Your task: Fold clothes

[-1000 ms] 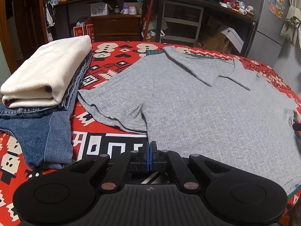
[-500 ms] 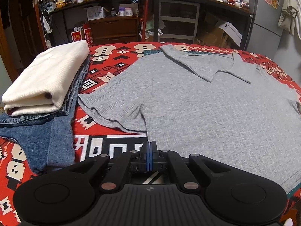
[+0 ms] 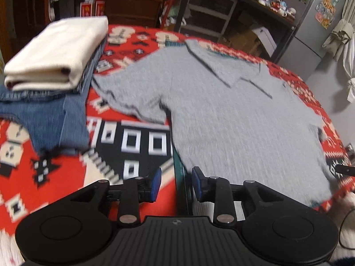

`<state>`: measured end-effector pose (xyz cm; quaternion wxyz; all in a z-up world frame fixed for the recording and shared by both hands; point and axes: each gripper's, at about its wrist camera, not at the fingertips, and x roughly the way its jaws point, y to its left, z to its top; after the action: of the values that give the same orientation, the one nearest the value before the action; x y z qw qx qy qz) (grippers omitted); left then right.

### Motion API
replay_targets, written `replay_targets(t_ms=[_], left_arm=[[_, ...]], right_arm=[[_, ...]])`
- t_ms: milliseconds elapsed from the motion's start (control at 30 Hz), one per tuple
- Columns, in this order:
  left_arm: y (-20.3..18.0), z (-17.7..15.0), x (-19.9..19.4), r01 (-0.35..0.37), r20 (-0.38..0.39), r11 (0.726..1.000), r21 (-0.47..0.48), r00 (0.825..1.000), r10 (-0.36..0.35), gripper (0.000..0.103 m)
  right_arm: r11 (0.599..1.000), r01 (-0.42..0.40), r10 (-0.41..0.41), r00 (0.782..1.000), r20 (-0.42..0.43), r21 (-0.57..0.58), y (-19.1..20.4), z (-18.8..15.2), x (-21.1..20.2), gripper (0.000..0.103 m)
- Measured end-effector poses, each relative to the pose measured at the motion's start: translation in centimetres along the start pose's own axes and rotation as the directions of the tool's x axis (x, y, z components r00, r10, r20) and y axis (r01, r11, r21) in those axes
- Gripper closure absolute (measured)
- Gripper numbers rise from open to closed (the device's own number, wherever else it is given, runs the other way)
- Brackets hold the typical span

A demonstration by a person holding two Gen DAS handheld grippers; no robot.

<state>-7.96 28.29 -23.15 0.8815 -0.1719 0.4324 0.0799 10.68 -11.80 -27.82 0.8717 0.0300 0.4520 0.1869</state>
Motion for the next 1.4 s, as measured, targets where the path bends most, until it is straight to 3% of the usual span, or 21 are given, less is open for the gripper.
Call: replay_targets(t_ms=[267, 367, 400, 467, 500, 533, 567, 733, 933, 1033, 1233, 1400], left_arm=[[-1.2, -1.9, -0.2, 0.010, -0.078, 0.998, 0.058, 0.997, -0.005, 0.073], [-1.7, -2.2, -0.1, 0.019, -0.091, 0.997, 0.079, 0.996, -0.011, 0.073], [-1.9, -2.3, -0.1, 0.008, -0.087, 0.995, 0.095, 0.996, 0.000, 0.076], [-2.2, -2.4, -0.2, -0.015, -0.077, 0.992, 0.125, 0.997, 0.025, 0.081], [-2.4, -2.5, -0.2, -0.027, -0.072, 0.990, 0.141, 0.997, 0.038, 0.085], [-2.2, -2.4, -0.4, -0.030, -0.070, 0.989, 0.143, 0.997, 0.041, 0.099], [-2.0, -2.2, -0.6, -0.015, -0.081, 0.991, 0.133, 0.996, 0.026, 0.101], [-1.1, -2.1, -2.2, 0.017, -0.100, 0.995, 0.100, 0.995, -0.007, 0.101], [-0.5, -2.6, -1.5, 0.001, -0.134, 0.997, 0.079, 0.991, 0.010, 0.101], [-0.9, -2.7, -1.2, -0.012, -0.142, 0.996, 0.093, 0.990, 0.026, 0.100], [-1.2, -2.6, -2.2, -0.052, -0.136, 0.992, 0.119, 0.988, 0.068, 0.078], [-1.7, -1.5, -4.3, -0.052, -0.076, 0.991, 0.121, 0.995, 0.062, 0.067]], right_arm=[[0.999, -0.005, 0.003, 0.998, -0.059, -0.033, 0.7, -0.9, 0.8, 0.083], [0.999, -0.004, 0.002, 0.997, -0.072, -0.033, 0.6, -1.2, 1.2, 0.093], [1.000, -0.006, 0.004, 0.997, -0.071, -0.030, 0.5, -1.2, 1.2, 0.099], [1.000, -0.009, 0.010, 0.997, -0.070, 0.008, 0.1, -1.2, 1.1, 0.100], [0.999, -0.010, 0.012, 0.998, -0.068, 0.032, -0.2, -1.2, 0.8, 0.100], [0.998, -0.010, 0.014, 0.998, -0.066, 0.056, -0.6, -1.1, 0.6, 0.101], [0.997, -0.011, 0.016, 0.998, -0.064, 0.080, -0.9, -1.1, 0.4, 0.101], [0.978, -0.032, 0.049, 0.996, -0.075, 0.206, -2.8, -1.1, -0.5, 0.101], [0.982, -0.012, 0.032, 0.994, -0.101, 0.190, -2.4, -1.8, 0.3, 0.100], [0.992, 0.039, -0.027, 0.994, -0.102, 0.118, -1.3, -1.8, 0.1, 0.098], [0.996, 0.075, -0.072, 0.995, -0.065, 0.048, -0.4, -1.6, -1.6, 0.085], [0.997, 0.058, -0.057, 0.998, 0.016, -0.043, 1.5, 0.1, -4.0, 0.063]])
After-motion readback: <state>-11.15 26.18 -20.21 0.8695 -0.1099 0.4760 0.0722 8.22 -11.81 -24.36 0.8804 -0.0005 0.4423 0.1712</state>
